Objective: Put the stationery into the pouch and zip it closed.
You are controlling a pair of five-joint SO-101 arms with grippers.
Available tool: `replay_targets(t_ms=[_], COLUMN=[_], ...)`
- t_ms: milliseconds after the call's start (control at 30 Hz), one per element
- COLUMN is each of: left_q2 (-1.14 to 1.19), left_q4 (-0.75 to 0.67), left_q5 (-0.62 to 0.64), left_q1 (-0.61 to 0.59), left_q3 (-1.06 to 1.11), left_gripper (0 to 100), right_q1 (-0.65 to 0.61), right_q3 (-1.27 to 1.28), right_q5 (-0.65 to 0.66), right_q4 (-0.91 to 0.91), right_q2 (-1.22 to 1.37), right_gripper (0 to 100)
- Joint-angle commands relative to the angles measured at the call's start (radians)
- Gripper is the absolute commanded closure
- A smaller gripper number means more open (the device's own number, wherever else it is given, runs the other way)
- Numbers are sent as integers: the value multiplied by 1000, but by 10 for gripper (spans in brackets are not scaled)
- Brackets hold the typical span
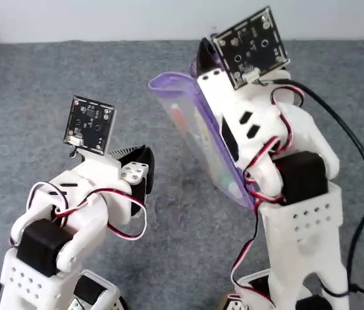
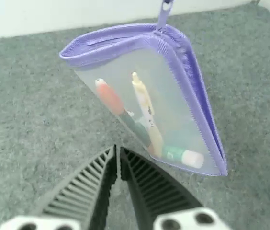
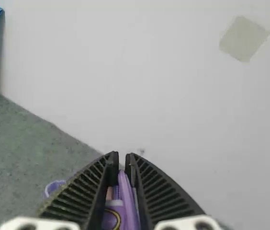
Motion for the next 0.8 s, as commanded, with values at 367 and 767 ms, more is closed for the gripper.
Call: replay_targets(t_ms=[367,767], left_q2=[58,215], left_q4=[-213,-354], left_q5=[140,173], left_q1=[14,77], left_q3=[-24,-27], left_gripper=[758,761], right_q1=[7,7], right_q3=[-83,-83], right_q5=[17,41], right_q4=[-96,-48], right_q2=[5,5], right_gripper=[991,991])
